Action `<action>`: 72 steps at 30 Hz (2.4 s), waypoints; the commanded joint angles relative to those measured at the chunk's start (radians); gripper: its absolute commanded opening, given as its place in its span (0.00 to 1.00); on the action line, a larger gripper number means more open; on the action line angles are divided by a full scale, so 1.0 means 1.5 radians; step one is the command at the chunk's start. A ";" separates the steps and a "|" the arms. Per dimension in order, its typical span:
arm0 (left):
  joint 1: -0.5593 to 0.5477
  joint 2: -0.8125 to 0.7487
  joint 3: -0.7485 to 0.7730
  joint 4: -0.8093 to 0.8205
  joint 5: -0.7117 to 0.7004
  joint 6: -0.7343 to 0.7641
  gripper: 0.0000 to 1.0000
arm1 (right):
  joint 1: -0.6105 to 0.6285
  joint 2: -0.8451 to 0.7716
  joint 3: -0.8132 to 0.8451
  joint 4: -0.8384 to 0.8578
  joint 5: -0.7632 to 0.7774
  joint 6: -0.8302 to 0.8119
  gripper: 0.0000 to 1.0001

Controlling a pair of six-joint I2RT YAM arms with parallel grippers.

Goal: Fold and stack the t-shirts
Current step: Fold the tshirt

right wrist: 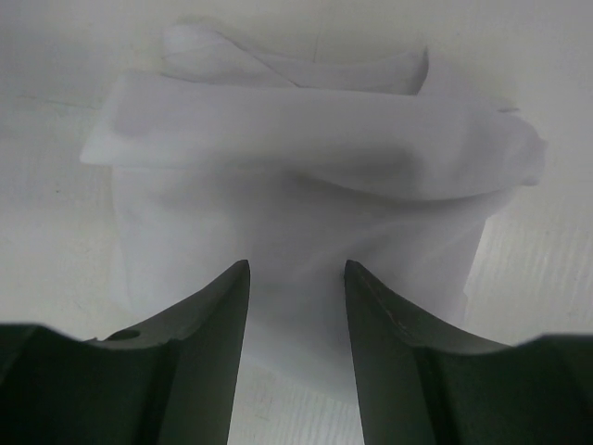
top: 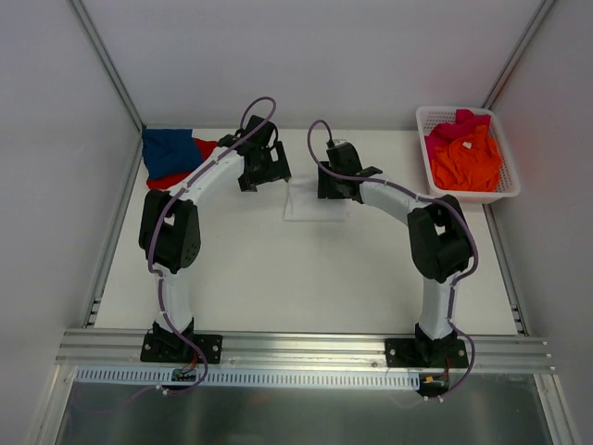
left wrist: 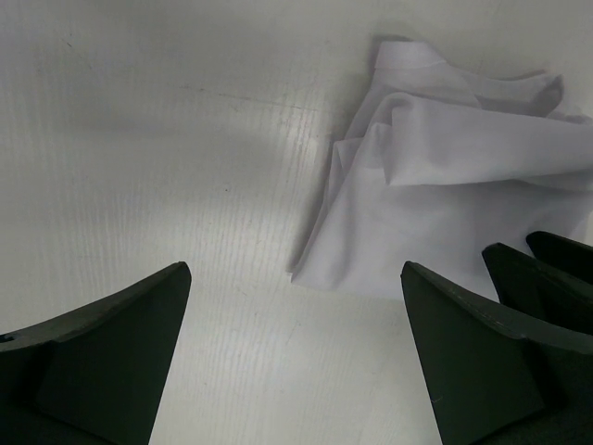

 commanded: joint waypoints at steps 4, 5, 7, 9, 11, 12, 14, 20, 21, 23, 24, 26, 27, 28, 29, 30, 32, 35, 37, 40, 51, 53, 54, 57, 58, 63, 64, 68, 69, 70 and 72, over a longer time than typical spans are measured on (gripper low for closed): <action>0.006 -0.038 -0.010 -0.005 -0.011 0.019 0.99 | -0.010 0.044 0.009 0.025 -0.062 0.051 0.49; 0.006 -0.040 -0.011 -0.005 -0.012 0.019 0.99 | -0.010 0.048 0.005 0.028 -0.091 0.056 0.49; 0.007 -0.047 -0.016 -0.006 -0.013 0.020 0.99 | -0.008 0.051 -0.013 0.030 -0.103 0.073 0.48; 0.007 -0.057 -0.025 -0.005 -0.014 0.021 0.99 | -0.003 0.043 -0.036 0.049 -0.117 0.086 0.48; 0.008 -0.066 -0.035 -0.005 -0.014 0.021 0.99 | 0.005 0.028 -0.066 0.052 -0.119 0.093 0.48; 0.008 -0.074 -0.042 -0.004 -0.015 0.018 0.99 | 0.016 0.021 -0.077 0.052 -0.118 0.097 0.48; 0.008 -0.084 -0.058 -0.004 -0.015 0.017 0.99 | 0.028 -0.006 -0.117 0.059 -0.111 0.105 0.48; 0.009 -0.136 -0.117 -0.004 -0.020 0.005 0.99 | 0.083 -0.081 -0.223 0.077 -0.085 0.132 0.48; 0.009 -0.143 -0.126 -0.005 -0.021 0.002 0.99 | 0.098 -0.089 -0.234 0.077 -0.080 0.136 0.48; 0.009 -0.159 -0.152 -0.003 -0.025 -0.002 0.99 | 0.114 -0.107 -0.258 0.080 -0.074 0.144 0.49; 0.009 -0.171 -0.162 -0.002 -0.026 -0.006 0.99 | 0.129 -0.124 -0.277 0.080 -0.074 0.149 0.48; 0.010 -0.190 -0.190 0.004 -0.023 -0.010 0.99 | 0.141 -0.139 -0.293 0.080 -0.043 0.155 0.48; 0.010 -0.197 -0.202 0.008 -0.022 -0.015 0.99 | 0.150 -0.152 -0.305 0.080 -0.040 0.158 0.48; 0.009 -0.203 -0.212 0.012 -0.020 -0.018 0.99 | 0.154 -0.156 -0.309 0.080 -0.035 0.159 0.48; 0.010 -0.218 -0.238 0.018 -0.018 -0.019 0.99 | 0.156 -0.161 -0.311 0.080 -0.033 0.160 0.48; 0.009 -0.223 -0.250 0.029 -0.013 -0.022 0.99 | 0.158 -0.170 -0.314 0.080 -0.032 0.159 0.48; 0.011 -0.238 -0.280 0.040 -0.008 -0.023 0.99 | 0.162 -0.179 -0.311 0.074 -0.029 0.154 0.48; 0.012 -0.261 -0.312 0.050 -0.006 -0.024 0.99 | 0.162 -0.200 -0.289 0.039 -0.020 0.132 0.49; 0.014 -0.274 -0.336 0.059 -0.001 -0.025 0.99 | 0.162 -0.223 -0.268 0.013 -0.014 0.113 0.49; 0.018 -0.303 -0.371 0.079 0.017 -0.029 0.99 | 0.162 -0.257 -0.225 -0.031 -0.008 0.091 0.49; 0.021 -0.391 -0.555 0.251 0.134 -0.067 0.99 | 0.148 -0.386 -0.118 -0.134 0.004 0.026 0.51; 0.021 -0.397 -0.610 0.318 0.168 -0.082 0.99 | 0.143 -0.403 -0.117 -0.144 0.011 0.022 0.51; 0.021 -0.397 -0.626 0.335 0.173 -0.089 0.99 | 0.142 -0.421 -0.121 -0.146 0.012 0.022 0.51; 0.021 -0.391 -0.682 0.402 0.191 -0.102 0.99 | 0.133 -0.455 -0.126 -0.151 0.008 0.021 0.51; 0.021 -0.389 -0.708 0.421 0.196 -0.104 0.99 | 0.130 -0.463 -0.127 -0.153 0.004 0.021 0.51; 0.021 -0.376 -0.780 0.557 0.225 -0.119 0.99 | 0.125 -0.500 -0.136 -0.152 -0.032 0.021 0.52; 0.021 -0.364 -0.786 0.599 0.227 -0.123 0.99 | 0.124 -0.512 -0.139 -0.150 -0.036 0.021 0.52; 0.021 -0.317 -0.809 0.691 0.258 -0.143 0.99 | 0.124 -0.542 -0.154 -0.148 -0.037 0.022 0.52; 0.021 -0.306 -0.815 0.707 0.266 -0.149 0.99 | 0.124 -0.546 -0.156 -0.149 -0.031 0.022 0.52; 0.022 -0.283 -0.818 0.742 0.280 -0.154 0.99 | 0.123 -0.551 -0.158 -0.148 -0.030 0.021 0.52; 0.021 -0.254 -0.833 0.781 0.295 -0.173 0.99 | 0.121 -0.562 -0.161 -0.149 -0.024 0.022 0.53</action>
